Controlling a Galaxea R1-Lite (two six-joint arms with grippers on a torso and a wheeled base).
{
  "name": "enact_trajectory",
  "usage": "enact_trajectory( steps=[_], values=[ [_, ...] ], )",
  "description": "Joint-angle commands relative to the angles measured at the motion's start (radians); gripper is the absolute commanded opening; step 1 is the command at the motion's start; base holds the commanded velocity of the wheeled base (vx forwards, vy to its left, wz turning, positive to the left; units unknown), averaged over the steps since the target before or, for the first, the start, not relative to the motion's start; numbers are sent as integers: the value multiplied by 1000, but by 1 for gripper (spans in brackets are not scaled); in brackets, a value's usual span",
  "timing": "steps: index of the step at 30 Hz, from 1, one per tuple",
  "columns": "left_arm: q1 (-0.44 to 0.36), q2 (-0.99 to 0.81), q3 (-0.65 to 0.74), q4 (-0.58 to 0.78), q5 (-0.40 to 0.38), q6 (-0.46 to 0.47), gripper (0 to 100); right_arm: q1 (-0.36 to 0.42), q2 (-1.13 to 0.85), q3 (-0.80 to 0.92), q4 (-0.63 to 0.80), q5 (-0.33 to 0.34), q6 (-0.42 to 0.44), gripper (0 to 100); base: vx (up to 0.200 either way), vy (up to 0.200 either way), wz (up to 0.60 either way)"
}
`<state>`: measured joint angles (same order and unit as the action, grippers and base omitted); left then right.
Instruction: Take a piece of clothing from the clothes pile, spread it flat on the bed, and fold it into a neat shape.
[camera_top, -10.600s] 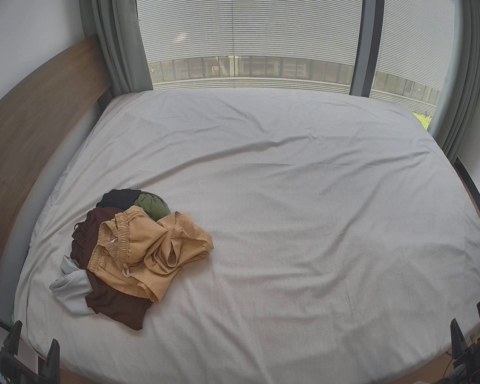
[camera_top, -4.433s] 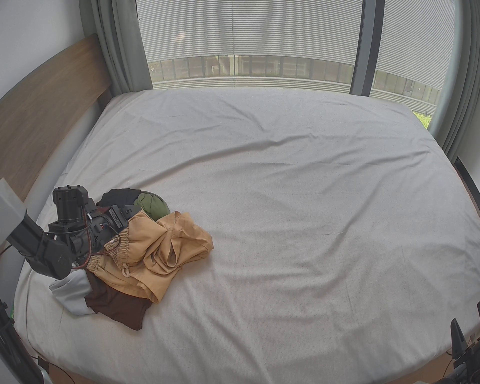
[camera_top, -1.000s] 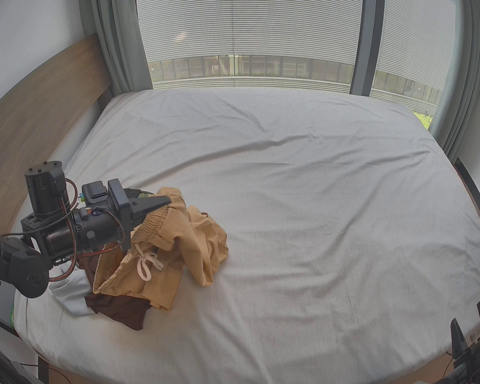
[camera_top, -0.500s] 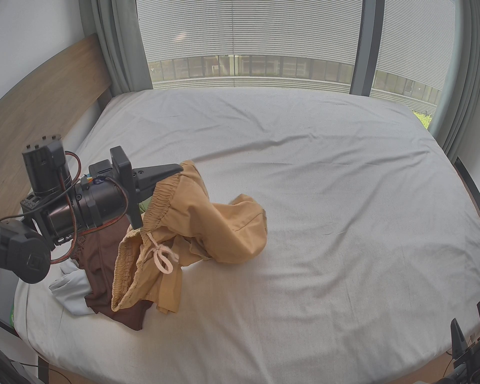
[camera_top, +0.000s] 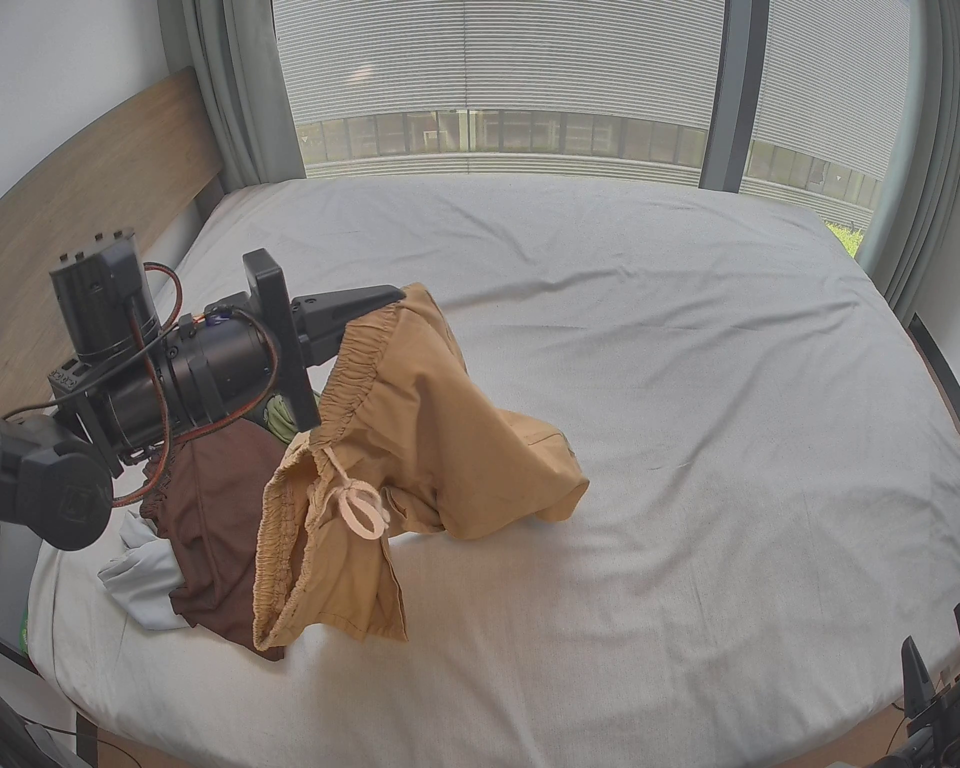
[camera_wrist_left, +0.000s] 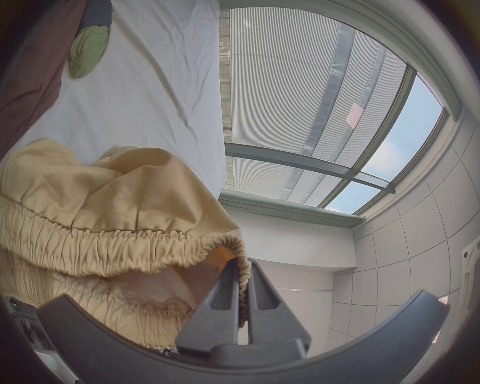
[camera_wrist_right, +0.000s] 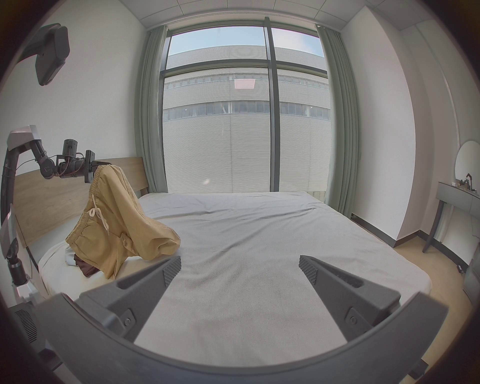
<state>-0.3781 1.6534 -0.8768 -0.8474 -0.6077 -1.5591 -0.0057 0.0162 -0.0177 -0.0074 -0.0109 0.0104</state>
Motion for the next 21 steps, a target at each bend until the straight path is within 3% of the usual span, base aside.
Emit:
enact_trajectory(
  steps=[1,8,21],
  values=[
    [-36,11,-30,5,-1,-6,0,0,-7,18,0,0,-1,100,0,0,0],
    [-82,59,-165,-10,-4,-193,0,0,-9,18,0,0,0,100,0,0,0],
    [-217,198,-335,-18,-20,-203,0,0,-7,18,0,0,-1,100,0,0,0]
  ],
)
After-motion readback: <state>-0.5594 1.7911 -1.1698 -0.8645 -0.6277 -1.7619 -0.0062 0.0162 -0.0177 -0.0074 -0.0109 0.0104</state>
